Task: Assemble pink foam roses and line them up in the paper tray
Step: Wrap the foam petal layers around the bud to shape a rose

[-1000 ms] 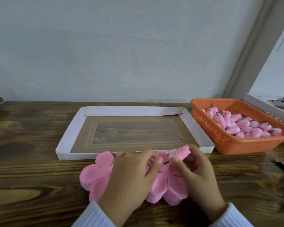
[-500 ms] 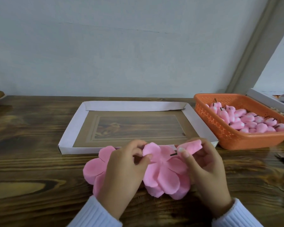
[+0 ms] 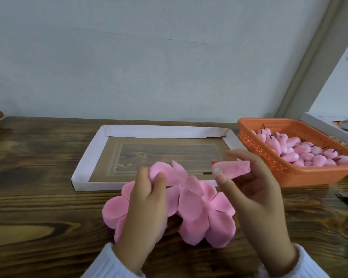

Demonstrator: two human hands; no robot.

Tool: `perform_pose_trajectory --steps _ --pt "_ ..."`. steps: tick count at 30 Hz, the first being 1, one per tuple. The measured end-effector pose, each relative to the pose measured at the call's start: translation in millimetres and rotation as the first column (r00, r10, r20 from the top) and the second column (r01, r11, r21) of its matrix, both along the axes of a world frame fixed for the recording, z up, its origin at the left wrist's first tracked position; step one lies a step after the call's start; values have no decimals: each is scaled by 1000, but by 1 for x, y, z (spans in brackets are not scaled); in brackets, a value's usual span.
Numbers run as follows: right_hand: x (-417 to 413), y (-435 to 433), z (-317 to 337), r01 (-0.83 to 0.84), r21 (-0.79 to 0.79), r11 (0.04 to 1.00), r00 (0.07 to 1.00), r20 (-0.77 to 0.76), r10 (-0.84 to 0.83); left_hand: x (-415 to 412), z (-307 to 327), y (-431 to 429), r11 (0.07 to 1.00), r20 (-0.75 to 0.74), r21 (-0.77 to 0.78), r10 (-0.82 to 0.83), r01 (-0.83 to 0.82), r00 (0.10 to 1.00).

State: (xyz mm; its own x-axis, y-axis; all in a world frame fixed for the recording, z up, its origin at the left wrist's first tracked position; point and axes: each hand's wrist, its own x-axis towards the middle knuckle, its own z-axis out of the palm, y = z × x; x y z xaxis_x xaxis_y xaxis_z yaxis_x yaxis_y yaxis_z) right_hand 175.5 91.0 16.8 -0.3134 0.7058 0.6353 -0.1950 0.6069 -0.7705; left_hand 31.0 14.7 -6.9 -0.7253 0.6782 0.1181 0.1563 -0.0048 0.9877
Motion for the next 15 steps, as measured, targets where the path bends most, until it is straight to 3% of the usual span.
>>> perform_pose_trajectory --steps 3,6,11,15 --pt "-13 -7 0 -22 44 999 998 65 20 0 3 1 999 230 -51 21 -10 973" --pt "-24 -12 -11 -2 45 999 996 90 -2 -1 3 1 999 328 -22 44 -39 944" --pt "-25 -10 -25 81 153 985 968 224 -115 0 3 -2 999 399 -2 50 -54 916" --pt "-24 -10 -29 134 278 951 942 262 -209 2 0 -2 998 337 36 38 -53 941"
